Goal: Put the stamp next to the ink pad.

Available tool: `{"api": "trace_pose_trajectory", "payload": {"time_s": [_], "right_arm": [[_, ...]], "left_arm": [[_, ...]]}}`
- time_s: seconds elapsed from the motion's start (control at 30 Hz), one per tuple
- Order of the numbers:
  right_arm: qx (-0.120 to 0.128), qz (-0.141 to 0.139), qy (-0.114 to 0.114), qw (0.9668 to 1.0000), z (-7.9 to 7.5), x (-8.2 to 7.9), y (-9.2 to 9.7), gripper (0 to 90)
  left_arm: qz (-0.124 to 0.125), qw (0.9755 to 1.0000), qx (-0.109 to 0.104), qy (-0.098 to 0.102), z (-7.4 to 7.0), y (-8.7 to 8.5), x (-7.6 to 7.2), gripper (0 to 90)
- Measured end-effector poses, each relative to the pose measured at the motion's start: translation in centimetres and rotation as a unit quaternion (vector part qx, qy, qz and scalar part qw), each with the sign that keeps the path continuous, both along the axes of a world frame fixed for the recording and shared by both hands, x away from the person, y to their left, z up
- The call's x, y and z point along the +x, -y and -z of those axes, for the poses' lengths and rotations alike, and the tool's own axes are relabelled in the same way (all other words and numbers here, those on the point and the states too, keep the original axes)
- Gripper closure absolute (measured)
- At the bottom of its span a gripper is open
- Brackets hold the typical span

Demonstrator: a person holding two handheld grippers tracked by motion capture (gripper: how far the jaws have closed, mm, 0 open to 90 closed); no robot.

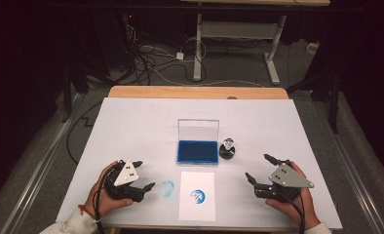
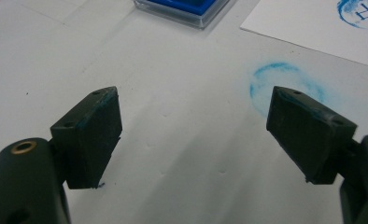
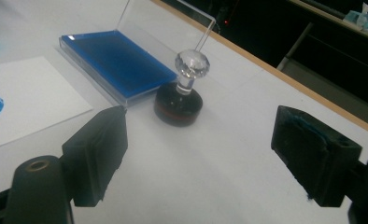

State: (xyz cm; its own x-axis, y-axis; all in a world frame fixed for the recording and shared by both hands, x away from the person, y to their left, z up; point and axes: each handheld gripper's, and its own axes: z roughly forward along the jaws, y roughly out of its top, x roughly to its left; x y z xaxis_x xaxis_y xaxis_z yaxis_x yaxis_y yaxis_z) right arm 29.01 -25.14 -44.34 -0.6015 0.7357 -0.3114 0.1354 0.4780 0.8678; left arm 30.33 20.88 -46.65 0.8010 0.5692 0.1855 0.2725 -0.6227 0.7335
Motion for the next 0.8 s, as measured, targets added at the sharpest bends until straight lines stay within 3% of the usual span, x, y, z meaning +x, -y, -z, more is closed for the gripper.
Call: {"api": "trace_pose_trajectory", "payload": {"time_s": [0.37, 0.8], "right_arm": [[0.009, 0.013, -0.012, 0.9998, 1.7, -1.1, 0.8, 19.9], [0.013, 0.009, -0.004, 0.9999, 1.3, -1.2, 0.6, 19.9]], "left_arm": [[-0.007, 0.9998, -0.011, 0.018, -0.5, 0.0, -0.4, 17.8], [-0.003, 0.9998, -0.005, 0.019, -0.4, -0.1, -0.8, 17.9]]}}
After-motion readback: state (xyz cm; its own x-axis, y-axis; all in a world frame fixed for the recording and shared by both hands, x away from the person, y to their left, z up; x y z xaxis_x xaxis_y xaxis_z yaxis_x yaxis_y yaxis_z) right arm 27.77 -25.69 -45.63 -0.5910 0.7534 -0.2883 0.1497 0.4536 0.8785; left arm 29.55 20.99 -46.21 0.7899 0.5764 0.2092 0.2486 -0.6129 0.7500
